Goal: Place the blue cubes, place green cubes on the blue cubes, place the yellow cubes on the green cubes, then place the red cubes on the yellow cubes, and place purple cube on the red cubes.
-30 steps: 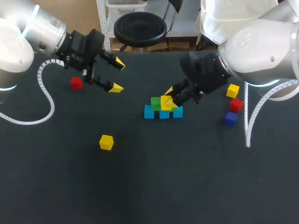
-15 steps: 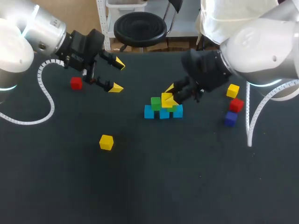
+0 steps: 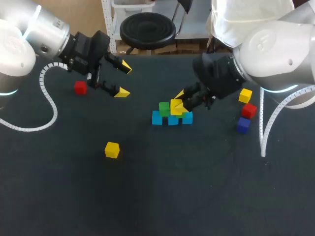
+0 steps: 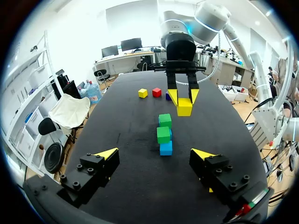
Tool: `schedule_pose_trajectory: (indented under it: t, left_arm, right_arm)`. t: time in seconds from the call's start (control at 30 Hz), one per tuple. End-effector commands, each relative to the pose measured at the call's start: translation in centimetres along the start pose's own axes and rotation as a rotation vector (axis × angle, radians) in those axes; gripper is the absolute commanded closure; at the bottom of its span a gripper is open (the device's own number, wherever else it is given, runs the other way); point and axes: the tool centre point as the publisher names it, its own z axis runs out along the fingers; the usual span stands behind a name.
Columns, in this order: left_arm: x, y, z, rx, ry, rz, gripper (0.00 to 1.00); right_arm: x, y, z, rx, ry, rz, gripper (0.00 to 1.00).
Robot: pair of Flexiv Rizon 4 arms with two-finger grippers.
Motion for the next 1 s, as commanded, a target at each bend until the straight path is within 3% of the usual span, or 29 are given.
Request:
schedule_pose_trajectory:
  t: [0.03,1.0]
  left_arm:
    - [0.00,0.09,0.01,0.002,0.001,0.000,0.00]
    - [0.00,0.09,0.01,0.002,0.001,0.000,0.00]
  right_arm:
    - [0.00,-0.10,0.16,-0.005,-0.002,-0.001,1.00]
    - [0.40,-0.27,0.40,-0.011,0.012,-0.013,1.00]
